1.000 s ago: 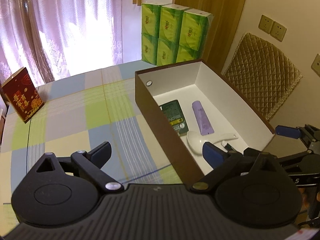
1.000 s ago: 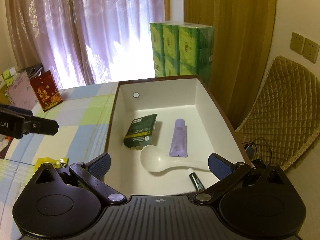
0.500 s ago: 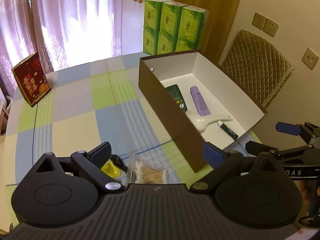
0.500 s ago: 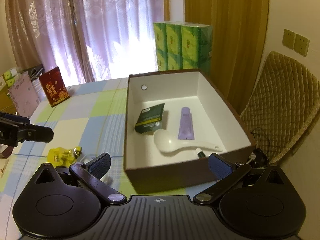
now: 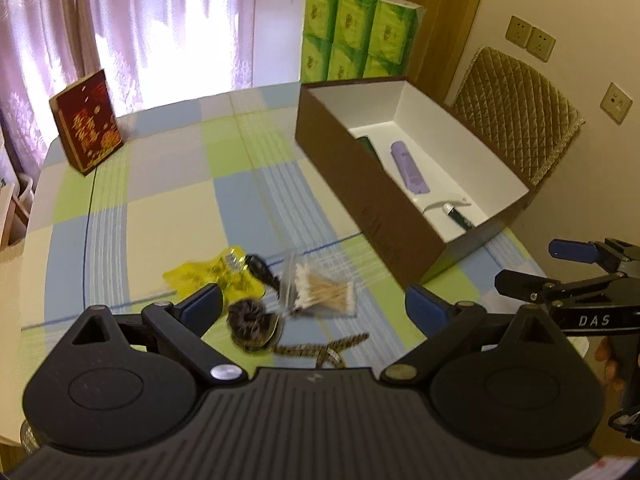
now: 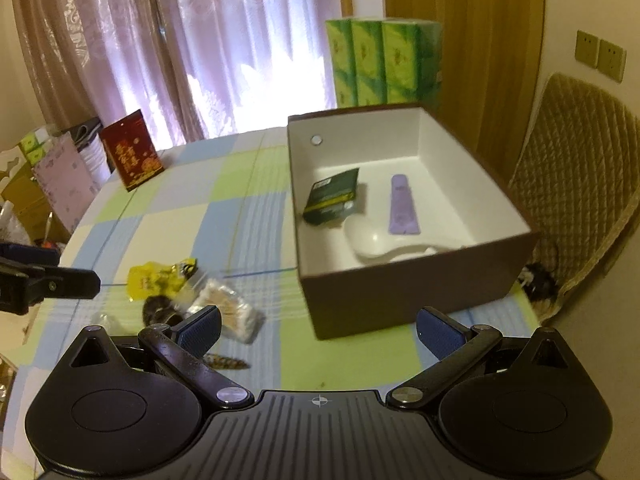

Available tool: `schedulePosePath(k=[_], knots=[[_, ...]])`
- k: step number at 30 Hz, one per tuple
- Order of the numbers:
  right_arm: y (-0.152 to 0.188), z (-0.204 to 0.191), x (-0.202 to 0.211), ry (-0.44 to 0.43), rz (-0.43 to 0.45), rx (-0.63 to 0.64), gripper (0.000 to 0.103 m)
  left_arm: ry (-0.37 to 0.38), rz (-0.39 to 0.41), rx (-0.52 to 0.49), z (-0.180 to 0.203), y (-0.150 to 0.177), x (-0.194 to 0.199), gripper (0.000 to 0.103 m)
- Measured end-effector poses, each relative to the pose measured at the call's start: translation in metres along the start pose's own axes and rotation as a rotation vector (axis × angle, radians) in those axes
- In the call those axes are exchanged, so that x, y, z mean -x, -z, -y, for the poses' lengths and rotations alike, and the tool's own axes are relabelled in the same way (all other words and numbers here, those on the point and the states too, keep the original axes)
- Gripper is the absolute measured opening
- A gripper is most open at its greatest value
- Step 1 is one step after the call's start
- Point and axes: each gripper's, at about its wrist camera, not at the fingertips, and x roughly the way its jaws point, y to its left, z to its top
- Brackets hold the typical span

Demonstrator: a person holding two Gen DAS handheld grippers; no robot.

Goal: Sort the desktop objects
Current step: 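Withdraw both tools from the box, moving the left tool toward the cotton swab bag, then grasp the clear plastic earphone case with the left gripper while the right approaches the cotton swab bag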

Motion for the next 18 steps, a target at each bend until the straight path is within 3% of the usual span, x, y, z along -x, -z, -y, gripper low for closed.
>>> schedulePosePath(k=[8,13,18], knots=[[0.017,-0.024,-0.012,-0.024,-0.017,0.034,0.101,-0.031,-0.022,0.051,-0.03,0.029,0.006,0.096],[0.023,-0.031,-0.029,-0.089,-0.079,-0.004,0.101,-0.077,-0.054,0.099,-0.054,0.052,0.007,0.096],[0.027,-0.047,-0.04,-0.106,-0.128,0.059,0.101,-0.109,-0.081,0.148,-0.072,0.072,0.008,0.096]])
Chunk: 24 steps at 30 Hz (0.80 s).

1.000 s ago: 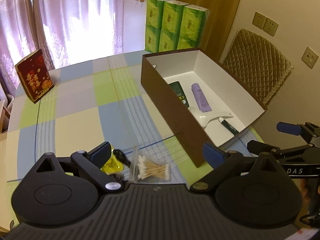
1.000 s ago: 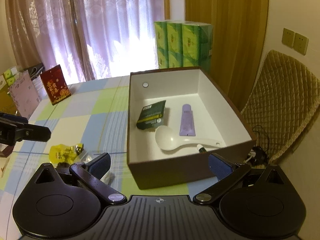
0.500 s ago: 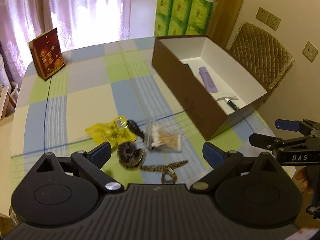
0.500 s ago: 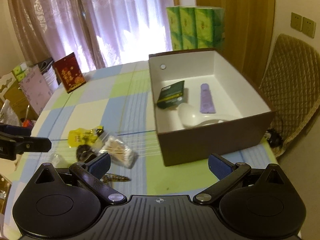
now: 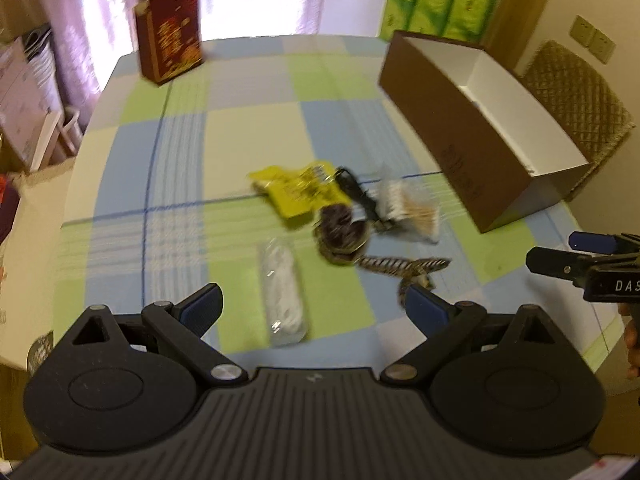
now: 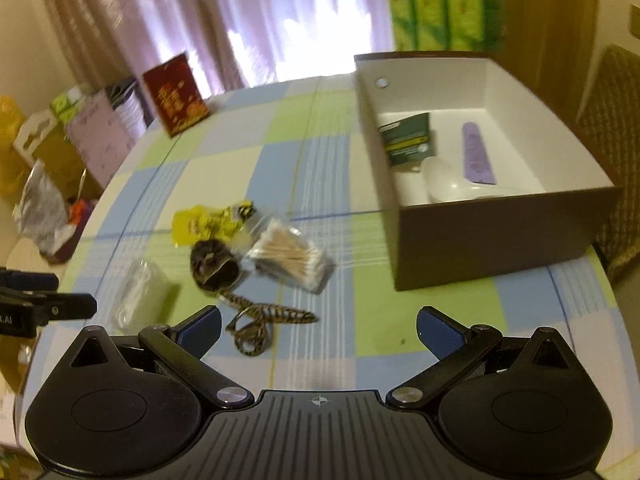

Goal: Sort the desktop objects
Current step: 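Grasp the clear plastic earphone case with the left gripper while the right approaches the cotton swab bag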

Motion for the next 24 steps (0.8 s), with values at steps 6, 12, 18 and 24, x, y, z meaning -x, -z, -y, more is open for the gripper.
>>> schedulePosePath(k=[6,12,18,24], knots=[[0.005,-0.012,-0.013,-0.019,-0.029,0.069,0.101,-0.025,-0.01,0.028,-0.013,0.01,-0.002,0.095],[0.012,-0.011,-0.03,-0.021,-0.073,0.072,0.101,-0.038,-0.026,0.029,-0.014,0.012,-0.013,0.095],[0.017,0.0,-0.047,0.0,-0.108,0.054,0.101,-0.043,-0.062,0.026,-0.012,0.015,-0.031,0.093],[0.014,0.002,-0.058,-0.034,-0.105,0.056,0.101,-0.05,-0.072,0.008,-0.008,0.01,-0.05,0.09]])
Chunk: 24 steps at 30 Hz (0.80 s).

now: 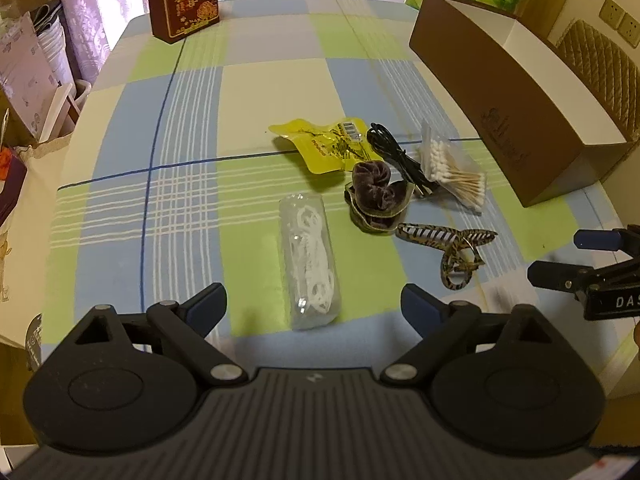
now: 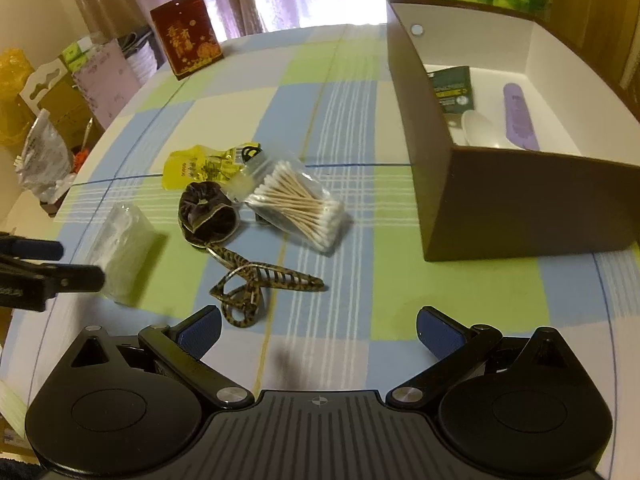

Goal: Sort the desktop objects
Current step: 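Grasp the clear plastic earphone case with the left gripper while the right approaches the cotton swab bag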

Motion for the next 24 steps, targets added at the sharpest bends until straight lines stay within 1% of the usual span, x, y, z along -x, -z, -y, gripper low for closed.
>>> schedulePosePath(k=[3,5,6,12,13,14,15,16,17,19,20,21,24], knots=[[-0.004,-0.002,-0.005,-0.014,0.006,0.018,0.101,0.0,-0.001,-0.016,0.003,-0.006,-0.01,0.085],[-0.008,-0.004,-0.009,-0.02,0.011,0.032,0.101,-0.002,-0.009,-0.025,0.004,-0.01,-0.018,0.079],[-0.01,-0.005,-0.011,-0.023,0.014,0.041,0.101,-0.002,-0.012,-0.028,0.004,-0.012,-0.022,0.077],[-0.024,-0.01,-0.022,-0.038,0.039,0.085,0.101,-0.003,-0.03,-0.018,-0.001,-0.021,-0.041,0.067],[-0.026,-0.01,-0.025,-0.04,0.045,0.09,0.101,-0.002,-0.03,-0.016,-0.002,-0.022,-0.043,0.061],[-0.028,-0.01,-0.027,-0.043,0.053,0.094,0.101,-0.005,-0.03,-0.013,-0.003,-0.023,-0.044,0.048],[-0.029,-0.01,-0.028,-0.046,0.061,0.098,0.101,-0.008,-0.034,-0.01,-0.004,-0.023,-0.046,0.041],[-0.03,-0.011,-0.031,-0.051,0.069,0.101,0.101,-0.009,-0.037,-0.005,-0.005,-0.024,-0.048,0.03],[-0.032,-0.011,-0.033,-0.051,0.077,0.105,0.101,-0.011,-0.037,0.002,-0.007,-0.024,-0.049,0.025],[-0.035,-0.013,-0.039,-0.044,0.083,0.121,0.1,-0.024,-0.029,0.011,-0.012,-0.023,-0.048,0.025],[-0.036,-0.015,-0.042,-0.044,0.084,0.132,0.098,-0.034,-0.028,0.017,-0.015,-0.023,-0.048,0.025],[-0.036,-0.016,-0.045,-0.044,0.086,0.142,0.091,-0.047,-0.027,0.026,-0.019,-0.022,-0.047,0.025],[-0.038,-0.019,-0.055,-0.032,0.08,0.167,0.084,-0.069,-0.028,0.056,-0.031,-0.022,-0.046,0.025]])
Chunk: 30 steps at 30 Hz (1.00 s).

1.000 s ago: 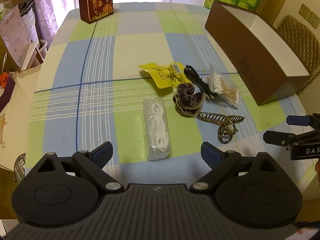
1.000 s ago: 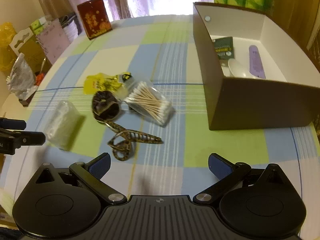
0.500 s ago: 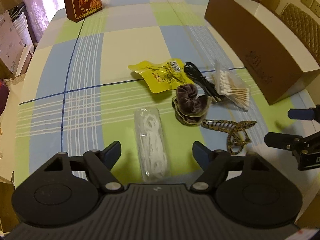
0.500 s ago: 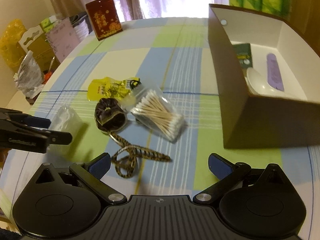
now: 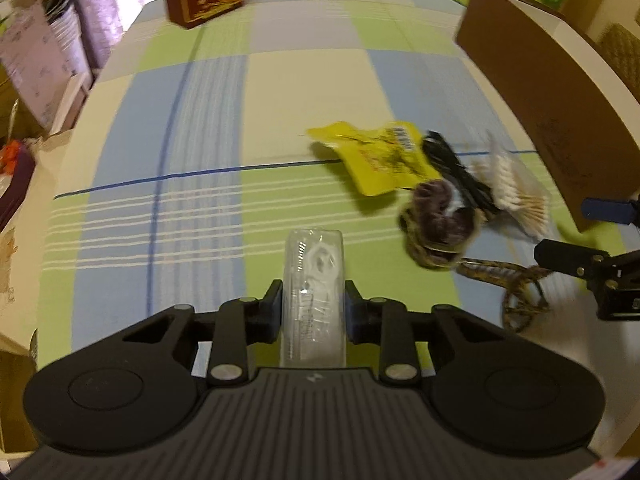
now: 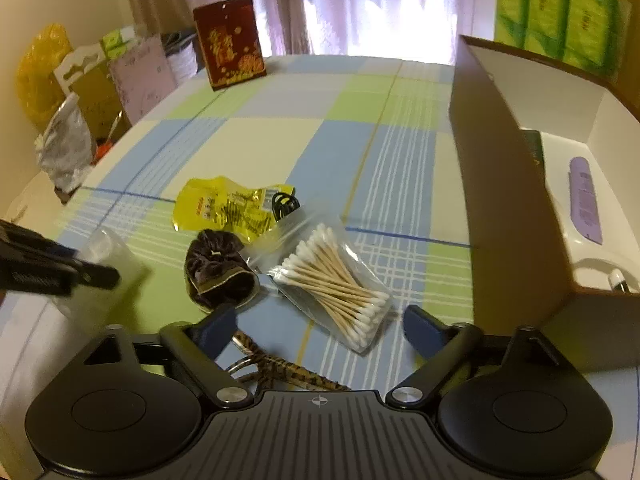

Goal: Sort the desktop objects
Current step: 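Grasp the clear plastic earphone case with the left gripper while the right approaches the cotton swab bag, then close the right gripper on the cotton swab bag while the left holds the clear case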

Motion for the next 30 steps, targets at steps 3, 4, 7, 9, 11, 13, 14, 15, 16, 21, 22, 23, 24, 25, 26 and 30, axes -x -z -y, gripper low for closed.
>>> schedulePosePath(k=[3,4,7,9,11,13,14,15,16,21,22,23,24,25,26,30], knots=[[-0.001,-0.003,-0.01,0.027,0.008,0.036,0.08,-0.016,-0.004,0.027,-0.011,0.0,0.001,0.025],[-0.001,-0.004,-0.014,0.037,0.007,0.049,0.08,-0.021,-0.005,0.033,-0.014,0.001,0.001,0.025],[0.0,-0.006,-0.024,0.067,0.015,0.093,0.077,-0.027,-0.007,0.044,-0.019,0.002,0.003,0.025],[0.0,-0.007,-0.031,0.088,0.014,0.122,0.073,-0.031,-0.012,0.044,-0.019,0.002,0.002,0.025],[-0.001,-0.005,-0.035,0.092,0.002,0.131,0.058,-0.034,-0.014,0.039,-0.018,0.002,0.0,0.025],[-0.001,-0.002,-0.038,0.091,-0.019,0.136,0.037,-0.036,-0.016,0.031,-0.016,0.002,0.0,0.026],[-0.001,-0.001,-0.038,0.089,-0.023,0.13,0.03,-0.038,-0.017,0.028,-0.016,0.002,-0.001,0.026],[0.0,0.001,-0.037,0.088,-0.023,0.121,0.028,-0.038,-0.018,0.027,-0.016,0.002,-0.001,0.026],[0.0,0.002,-0.035,0.087,-0.022,0.111,0.026,-0.038,-0.019,0.028,-0.016,0.002,-0.002,0.025],[0.0,0.008,-0.012,0.074,0.002,0.053,0.024,-0.035,-0.022,0.03,-0.017,0.002,-0.004,0.025],[0.001,0.009,-0.005,0.075,0.006,0.044,0.024,-0.035,-0.023,0.03,-0.017,0.003,-0.004,0.025],[0.002,0.01,0.0,0.077,0.008,0.036,0.024,-0.034,-0.022,0.028,-0.017,0.003,-0.004,0.025],[0.003,0.012,0.006,0.077,0.002,0.029,0.024,-0.032,-0.023,0.027,-0.017,0.003,-0.004,0.025],[0.005,0.014,0.012,0.078,-0.006,0.02,0.024,-0.027,-0.024,0.025,-0.017,0.003,-0.004,0.025],[0.008,0.017,0.016,0.082,-0.016,0.013,0.024,-0.022,-0.025,0.024,-0.016,0.004,-0.004,0.025],[0.028,0.028,0.033,0.12,-0.087,-0.009,0.024,-0.002,-0.03,0.009,-0.011,0.008,-0.002,0.025]])
